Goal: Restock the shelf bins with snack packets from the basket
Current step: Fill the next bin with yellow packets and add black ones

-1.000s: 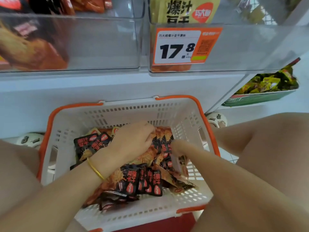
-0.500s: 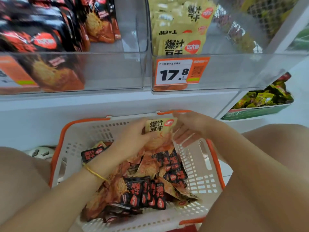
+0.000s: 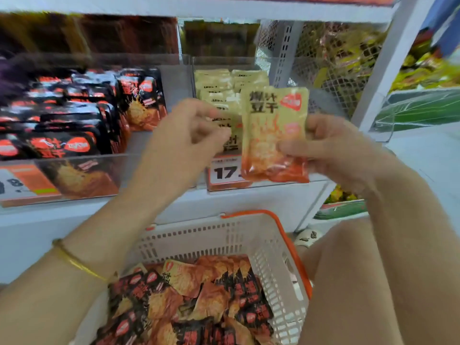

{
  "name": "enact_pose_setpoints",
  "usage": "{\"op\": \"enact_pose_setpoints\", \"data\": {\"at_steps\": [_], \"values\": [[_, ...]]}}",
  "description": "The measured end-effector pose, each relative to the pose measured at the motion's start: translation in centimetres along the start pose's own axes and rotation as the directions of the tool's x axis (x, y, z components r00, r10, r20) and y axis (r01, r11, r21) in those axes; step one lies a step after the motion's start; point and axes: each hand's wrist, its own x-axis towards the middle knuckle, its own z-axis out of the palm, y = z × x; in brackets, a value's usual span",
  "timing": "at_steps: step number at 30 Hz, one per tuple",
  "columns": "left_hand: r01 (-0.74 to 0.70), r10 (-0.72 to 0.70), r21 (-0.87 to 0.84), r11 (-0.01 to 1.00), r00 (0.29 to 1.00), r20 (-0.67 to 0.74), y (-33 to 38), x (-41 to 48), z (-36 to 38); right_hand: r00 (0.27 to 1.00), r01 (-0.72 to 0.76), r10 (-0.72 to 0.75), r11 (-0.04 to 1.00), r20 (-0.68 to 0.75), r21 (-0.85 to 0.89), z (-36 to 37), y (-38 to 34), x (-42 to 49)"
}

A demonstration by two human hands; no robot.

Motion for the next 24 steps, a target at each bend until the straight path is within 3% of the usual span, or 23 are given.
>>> {"op": "enact_pose_setpoints", "data": {"at_steps": [1,3,5,7,9,12,15,20,24], "values": [[-0.086,0.094,0.143,0.986,0.994,-0.047,0.5,1.3,-0.1,0.989,0.059,-0.064,0.997,-0.132,-0.041,-1.2,-1.1,1.0],[-0.185,0.204,0.438,0.880,0.979,0.003,0.8,3.8,0.2,0.930,0.084,-0.152,0.974,-0.333,-0.210,-3.2,-2.4,3.7],[-0.232,0.179,0.654,0.720,0.973,0.148,0.4,6.0,1.0,0.899,-0.038,-0.155,0.904,-0.409,-0.426,-4.5,-2.2,7.4],[-0.273,0.122,0.765,0.583,0.961,0.250,-0.1,7.6,2.2,0.912,-0.245,0.022,0.831,-0.410,-0.499,-4.8,-0.7,10.8],[-0.316,0.108,0.834,0.451,0.947,0.301,-1.1,8.5,3.1,0.902,-0.389,0.240,0.809,-0.358,-0.440,-4.4,1.5,13.6],[-0.344,0.129,0.885,0.314,0.939,0.319,-2.2,8.7,3.6,0.879,-0.448,0.311,0.798,-0.361,-0.404,-4.0,4.0,16.0],[-0.350,0.161,0.890,0.293,0.935,0.315,-2.6,8.4,3.5,0.879,-0.431,0.260,0.793,-0.401,-0.431,-3.9,4.3,16.8],[-0.342,0.184,0.883,0.322,0.937,0.297,-2.8,8.5,3.6,0.907,-0.403,0.289,0.804,-0.306,-0.437,-3.0,4.9,18.0],[-0.320,0.186,0.871,0.373,0.945,0.268,-3.0,8.4,3.6,0.895,-0.431,0.287,0.757,-0.342,-0.492,-2.1,4.7,17.4]]}}
